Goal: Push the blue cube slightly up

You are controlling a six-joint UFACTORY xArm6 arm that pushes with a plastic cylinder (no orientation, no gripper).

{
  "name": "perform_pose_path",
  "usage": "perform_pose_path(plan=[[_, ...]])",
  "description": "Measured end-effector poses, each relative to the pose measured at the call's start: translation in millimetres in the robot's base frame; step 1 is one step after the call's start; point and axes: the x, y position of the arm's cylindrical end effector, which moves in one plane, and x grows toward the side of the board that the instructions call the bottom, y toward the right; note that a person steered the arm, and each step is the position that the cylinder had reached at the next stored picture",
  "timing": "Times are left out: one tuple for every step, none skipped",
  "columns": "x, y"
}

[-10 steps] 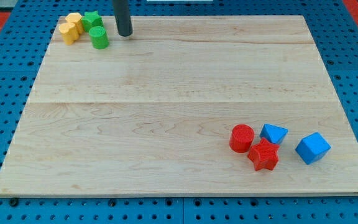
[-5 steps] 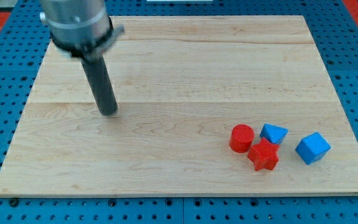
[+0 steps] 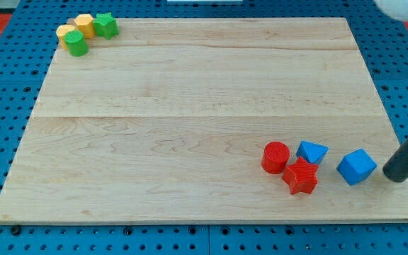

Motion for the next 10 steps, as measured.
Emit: perform_pose_path(plan=[[11.8,8.2],[45.7,32.2],[13.3,9.0],[-18.1,-12.8],[21.7,11.5],[64.3,16.2],[33.5,-25.9],[-2.5,-51.3],[-41.8,-89.1],[-57.0,-113.2]])
